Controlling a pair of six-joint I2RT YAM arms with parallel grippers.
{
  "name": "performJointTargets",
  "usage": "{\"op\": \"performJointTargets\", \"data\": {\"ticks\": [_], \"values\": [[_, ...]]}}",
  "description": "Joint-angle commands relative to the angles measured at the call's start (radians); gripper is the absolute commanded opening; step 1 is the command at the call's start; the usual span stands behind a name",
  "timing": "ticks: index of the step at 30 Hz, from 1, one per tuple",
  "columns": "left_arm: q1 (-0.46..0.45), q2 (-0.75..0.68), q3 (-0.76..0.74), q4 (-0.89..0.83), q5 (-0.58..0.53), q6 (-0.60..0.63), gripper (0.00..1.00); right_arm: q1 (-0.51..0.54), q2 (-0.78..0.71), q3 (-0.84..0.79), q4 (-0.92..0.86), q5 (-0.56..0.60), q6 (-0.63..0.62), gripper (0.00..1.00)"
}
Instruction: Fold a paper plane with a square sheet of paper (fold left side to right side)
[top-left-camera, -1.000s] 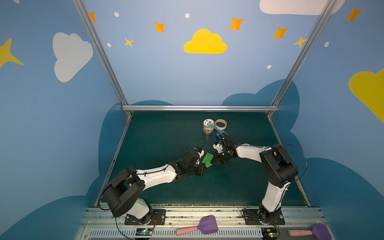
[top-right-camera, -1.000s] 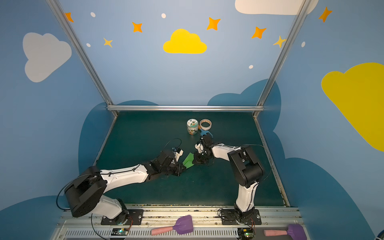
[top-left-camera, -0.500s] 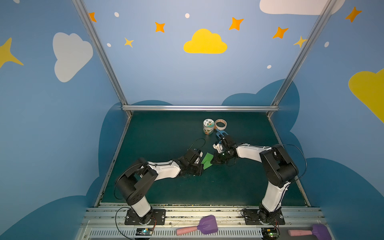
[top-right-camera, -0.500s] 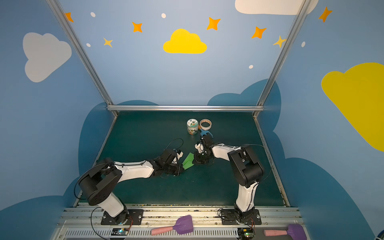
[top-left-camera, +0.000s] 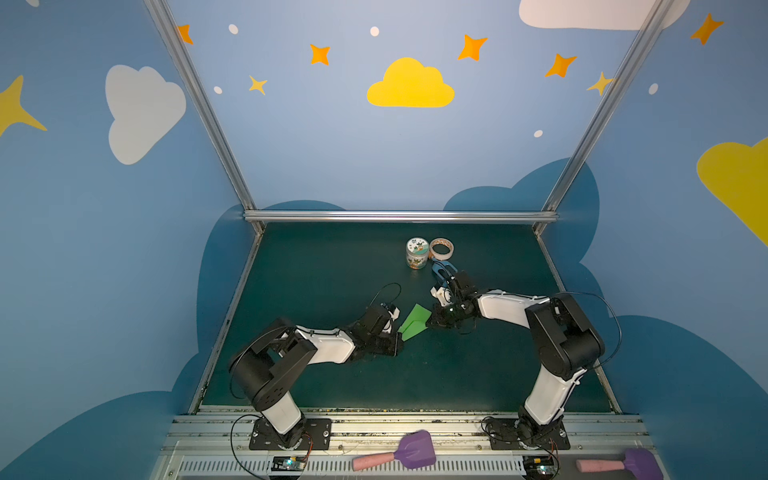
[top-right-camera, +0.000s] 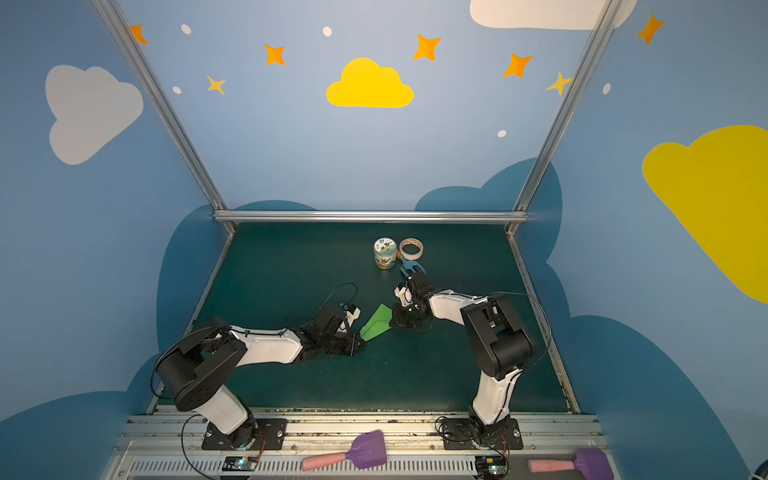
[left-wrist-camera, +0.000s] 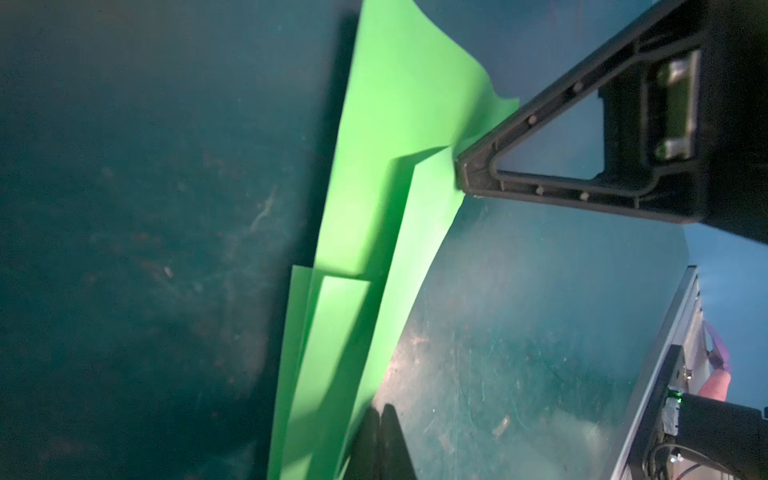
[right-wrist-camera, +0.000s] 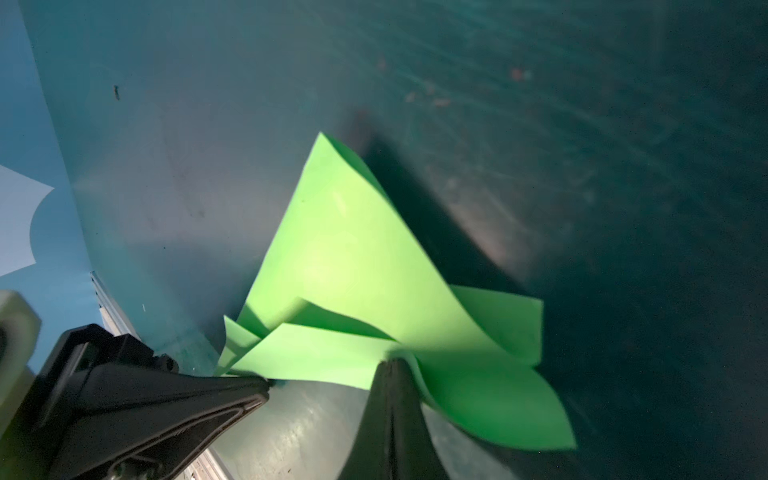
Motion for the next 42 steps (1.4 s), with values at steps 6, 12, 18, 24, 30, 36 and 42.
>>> {"op": "performJointTargets", "data": {"ticks": [6, 12, 18, 24, 30, 36, 42], "values": [[0.005, 0.059, -0.032, -0.049, -0.026, -0.01, 0.03, -0.113, 0.041, -0.031, -0.115, 0.178, -0.022, 0.03], [0.005, 0.029, -0.028, -0.048, 0.013, -0.005, 0.03, -0.141, 0.002, -0.008, -0.14, 0.15, -0.041, 0.04], [-0.002, -0.108, 0.004, -0.125, 0.054, -0.009, 0.03, -0.141, -0.062, 0.0, -0.159, 0.127, -0.032, 0.05], [0.001, -0.149, 0.104, -0.227, 0.041, 0.043, 0.03, -0.138, -0.091, 0.003, -0.163, 0.109, -0.022, 0.04], [0.019, -0.059, 0.184, -0.251, 0.029, 0.088, 0.03, -0.123, -0.168, -0.031, -0.167, 0.095, 0.0, 0.05], [0.051, 0.016, 0.223, -0.248, 0.042, 0.113, 0.03, -0.048, -0.231, -0.043, -0.168, 0.094, 0.035, 0.04], [0.072, 0.054, 0.212, -0.242, 0.02, 0.124, 0.03, 0.061, -0.217, -0.015, -0.145, 0.104, 0.083, 0.03]]}}
